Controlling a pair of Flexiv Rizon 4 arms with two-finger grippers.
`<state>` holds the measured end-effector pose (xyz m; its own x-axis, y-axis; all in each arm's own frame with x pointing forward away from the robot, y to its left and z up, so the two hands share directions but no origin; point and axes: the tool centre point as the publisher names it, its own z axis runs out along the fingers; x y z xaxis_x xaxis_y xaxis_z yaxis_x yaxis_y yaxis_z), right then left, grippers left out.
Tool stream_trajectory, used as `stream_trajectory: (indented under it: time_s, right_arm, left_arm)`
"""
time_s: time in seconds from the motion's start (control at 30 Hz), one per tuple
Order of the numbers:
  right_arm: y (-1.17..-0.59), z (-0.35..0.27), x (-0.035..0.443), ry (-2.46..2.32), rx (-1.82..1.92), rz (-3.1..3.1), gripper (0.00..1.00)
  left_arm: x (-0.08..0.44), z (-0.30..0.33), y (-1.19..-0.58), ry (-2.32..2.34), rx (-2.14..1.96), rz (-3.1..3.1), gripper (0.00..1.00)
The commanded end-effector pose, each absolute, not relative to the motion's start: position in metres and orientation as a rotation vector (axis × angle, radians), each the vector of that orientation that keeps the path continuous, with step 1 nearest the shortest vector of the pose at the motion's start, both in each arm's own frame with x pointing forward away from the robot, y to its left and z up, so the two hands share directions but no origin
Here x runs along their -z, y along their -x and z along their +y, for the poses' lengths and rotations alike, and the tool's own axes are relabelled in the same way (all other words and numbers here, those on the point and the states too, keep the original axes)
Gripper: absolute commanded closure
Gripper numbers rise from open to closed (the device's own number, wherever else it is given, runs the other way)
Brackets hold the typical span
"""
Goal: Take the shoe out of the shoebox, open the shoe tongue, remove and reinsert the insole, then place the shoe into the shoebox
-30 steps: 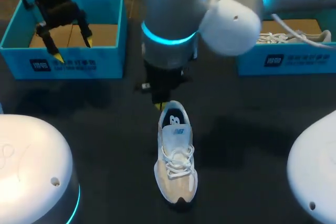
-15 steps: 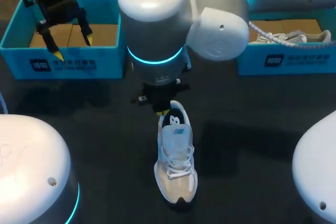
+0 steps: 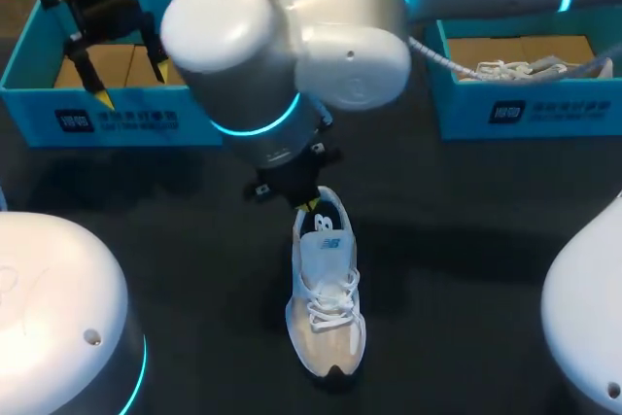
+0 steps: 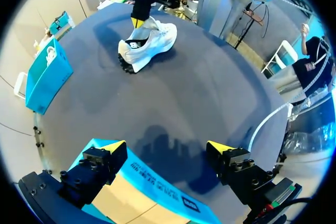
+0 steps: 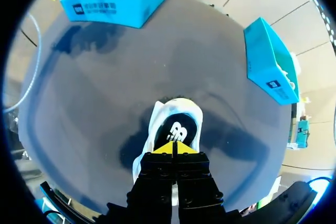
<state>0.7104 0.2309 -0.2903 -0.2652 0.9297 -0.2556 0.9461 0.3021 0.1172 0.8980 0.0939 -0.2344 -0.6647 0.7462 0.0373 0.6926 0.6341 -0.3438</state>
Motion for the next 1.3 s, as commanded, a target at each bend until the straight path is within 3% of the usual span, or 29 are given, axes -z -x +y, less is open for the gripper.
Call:
stream_trajectory:
  time_s: [0.03, 1.0, 1.3]
  right_arm:
    - [-0.709, 0.236, 0.301, -1.707, 0.170, 2.247, 1.00]
    - [-0.727, 0.205, 0.378, -1.801, 0.354, 2.210, 1.00]
    - [-0.711, 0.213, 0.350, -1.783, 0.424, 2.135, 1.00]
  left_arm:
    - [0.234, 0.093, -0.901, 1.190, -0.448, -2.670, 0.00]
    - [0.234, 0.093, -0.901, 1.190, -0.448, -2.670, 0.00]
    - [0.234, 0.093, -0.901, 1.190, -0.448, -2.670, 0.00]
